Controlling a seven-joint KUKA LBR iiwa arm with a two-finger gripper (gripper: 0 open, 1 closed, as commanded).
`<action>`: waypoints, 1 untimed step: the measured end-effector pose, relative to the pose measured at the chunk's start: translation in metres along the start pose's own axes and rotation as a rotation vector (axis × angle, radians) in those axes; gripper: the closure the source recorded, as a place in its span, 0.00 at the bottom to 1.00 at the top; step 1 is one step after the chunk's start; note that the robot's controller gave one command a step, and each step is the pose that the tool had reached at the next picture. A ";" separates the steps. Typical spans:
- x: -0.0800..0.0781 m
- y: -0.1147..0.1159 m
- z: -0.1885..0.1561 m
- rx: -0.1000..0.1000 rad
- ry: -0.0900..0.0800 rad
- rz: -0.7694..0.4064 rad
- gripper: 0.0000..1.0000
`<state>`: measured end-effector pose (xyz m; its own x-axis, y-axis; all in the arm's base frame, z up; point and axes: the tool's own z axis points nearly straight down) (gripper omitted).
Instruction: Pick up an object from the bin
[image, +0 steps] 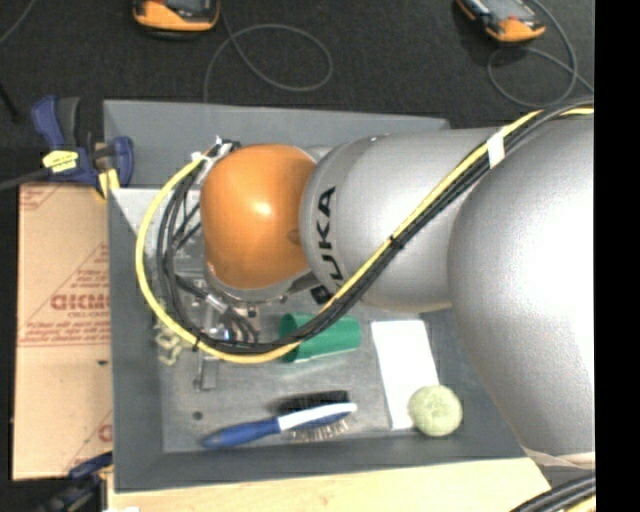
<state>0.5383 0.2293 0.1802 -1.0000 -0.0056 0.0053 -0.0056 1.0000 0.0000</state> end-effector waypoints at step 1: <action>-0.002 -0.001 -0.005 -0.002 -0.008 0.005 0.00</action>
Offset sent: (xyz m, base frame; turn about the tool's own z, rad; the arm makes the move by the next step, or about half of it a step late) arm 0.0478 0.0101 -0.0547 0.0404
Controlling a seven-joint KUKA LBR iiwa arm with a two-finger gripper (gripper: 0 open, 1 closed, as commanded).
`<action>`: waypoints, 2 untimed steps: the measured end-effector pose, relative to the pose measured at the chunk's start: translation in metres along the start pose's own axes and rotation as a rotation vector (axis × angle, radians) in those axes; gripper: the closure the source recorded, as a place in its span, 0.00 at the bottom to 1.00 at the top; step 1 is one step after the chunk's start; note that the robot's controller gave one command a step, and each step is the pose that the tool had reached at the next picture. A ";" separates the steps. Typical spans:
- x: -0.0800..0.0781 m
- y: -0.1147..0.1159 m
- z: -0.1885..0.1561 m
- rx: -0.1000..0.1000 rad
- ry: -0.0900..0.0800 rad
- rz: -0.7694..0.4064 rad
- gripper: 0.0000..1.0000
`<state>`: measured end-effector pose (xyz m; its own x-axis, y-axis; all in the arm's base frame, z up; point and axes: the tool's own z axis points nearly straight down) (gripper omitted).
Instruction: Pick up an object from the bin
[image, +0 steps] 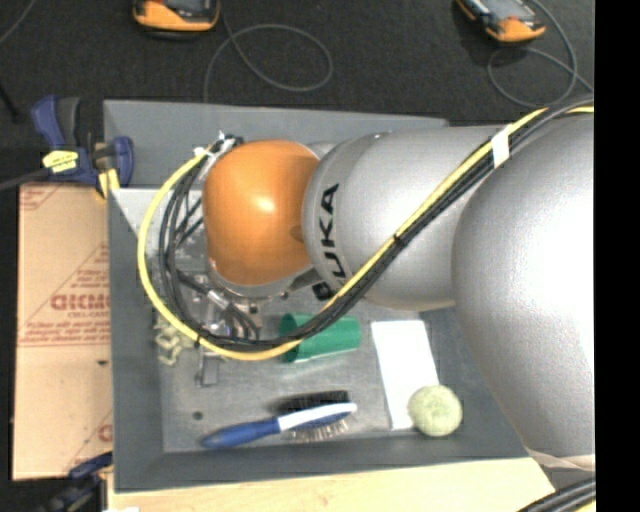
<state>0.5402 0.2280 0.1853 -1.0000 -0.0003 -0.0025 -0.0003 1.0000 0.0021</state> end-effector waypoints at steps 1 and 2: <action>-0.048 0.012 0.062 -0.001 -0.003 0.030 0.00; -0.054 0.003 0.047 0.000 -0.002 0.245 0.00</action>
Offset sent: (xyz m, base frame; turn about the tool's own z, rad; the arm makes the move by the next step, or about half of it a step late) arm 0.0533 0.0030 -0.0467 0.2476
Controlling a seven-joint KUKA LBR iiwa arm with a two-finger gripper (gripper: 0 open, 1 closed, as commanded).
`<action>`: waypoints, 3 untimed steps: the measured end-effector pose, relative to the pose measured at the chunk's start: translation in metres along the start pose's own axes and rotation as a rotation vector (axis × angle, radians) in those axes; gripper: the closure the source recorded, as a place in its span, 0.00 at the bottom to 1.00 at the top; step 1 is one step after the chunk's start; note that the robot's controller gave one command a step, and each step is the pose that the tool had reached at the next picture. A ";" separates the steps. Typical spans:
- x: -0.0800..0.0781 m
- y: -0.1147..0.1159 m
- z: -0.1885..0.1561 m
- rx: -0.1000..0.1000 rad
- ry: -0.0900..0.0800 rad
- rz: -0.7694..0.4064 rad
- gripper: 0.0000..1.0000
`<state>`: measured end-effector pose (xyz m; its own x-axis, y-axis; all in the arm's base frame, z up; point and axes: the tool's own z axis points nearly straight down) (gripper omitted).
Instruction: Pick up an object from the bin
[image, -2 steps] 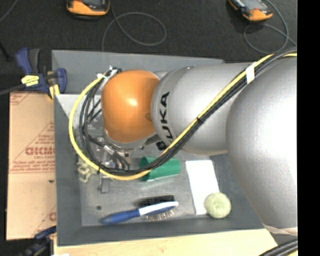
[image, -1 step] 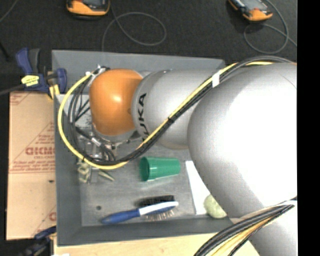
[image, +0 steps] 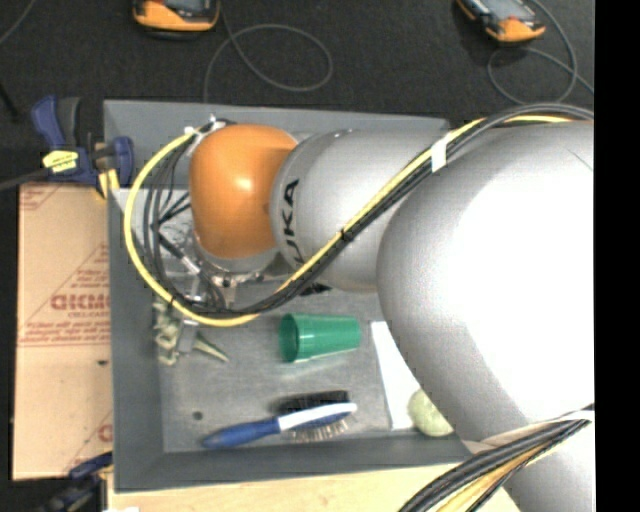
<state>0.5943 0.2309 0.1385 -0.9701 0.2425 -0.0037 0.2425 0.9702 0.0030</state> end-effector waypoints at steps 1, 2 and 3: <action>0.000 0.005 0.036 0.003 0.005 0.077 0.00; 0.010 -0.002 0.062 0.001 0.002 0.204 0.00; -0.012 -0.001 0.067 0.004 0.001 0.196 1.00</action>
Offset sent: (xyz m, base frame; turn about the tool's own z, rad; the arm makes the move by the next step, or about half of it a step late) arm -0.0137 0.0004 -0.0685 0.2302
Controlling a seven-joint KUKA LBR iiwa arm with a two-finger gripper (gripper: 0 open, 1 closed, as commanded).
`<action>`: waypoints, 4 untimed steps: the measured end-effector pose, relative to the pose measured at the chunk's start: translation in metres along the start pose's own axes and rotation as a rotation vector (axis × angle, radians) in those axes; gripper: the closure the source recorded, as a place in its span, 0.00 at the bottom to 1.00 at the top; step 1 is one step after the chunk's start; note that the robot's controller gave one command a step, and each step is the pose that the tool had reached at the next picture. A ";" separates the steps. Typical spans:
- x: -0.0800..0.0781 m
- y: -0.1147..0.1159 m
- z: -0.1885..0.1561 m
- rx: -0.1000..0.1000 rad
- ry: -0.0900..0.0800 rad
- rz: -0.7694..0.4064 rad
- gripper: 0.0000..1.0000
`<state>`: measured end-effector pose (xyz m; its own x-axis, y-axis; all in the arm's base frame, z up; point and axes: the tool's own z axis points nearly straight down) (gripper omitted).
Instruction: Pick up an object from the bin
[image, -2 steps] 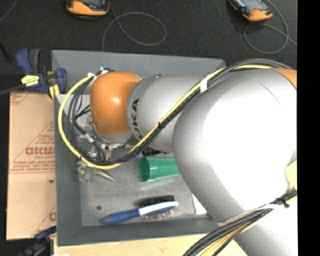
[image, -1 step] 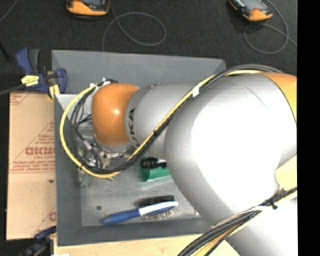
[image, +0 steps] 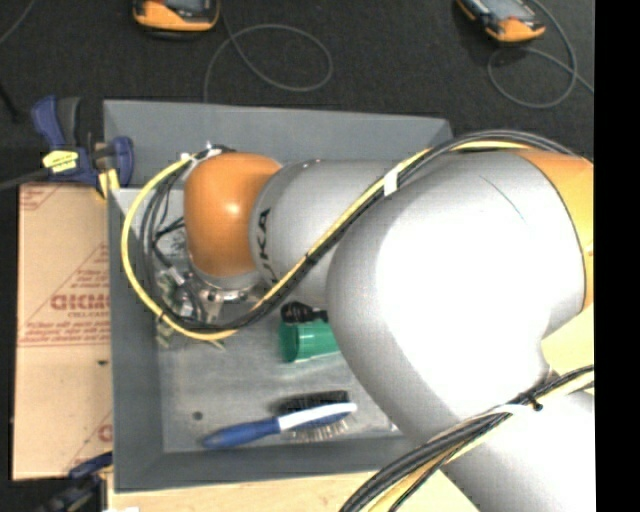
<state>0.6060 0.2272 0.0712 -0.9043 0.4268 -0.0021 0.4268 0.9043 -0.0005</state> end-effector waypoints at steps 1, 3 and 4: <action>0.000 0.000 0.000 0.000 0.000 0.000 1.00; 0.001 -0.001 -0.018 0.001 0.004 0.002 1.00; 0.000 0.000 -0.029 -0.003 0.001 0.002 1.00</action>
Offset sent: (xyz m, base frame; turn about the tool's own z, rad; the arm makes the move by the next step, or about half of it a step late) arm 0.0001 0.0000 0.0485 0.0000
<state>0.6060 0.2273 0.0998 -0.9036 0.4284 -0.0012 0.4284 0.9036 0.0022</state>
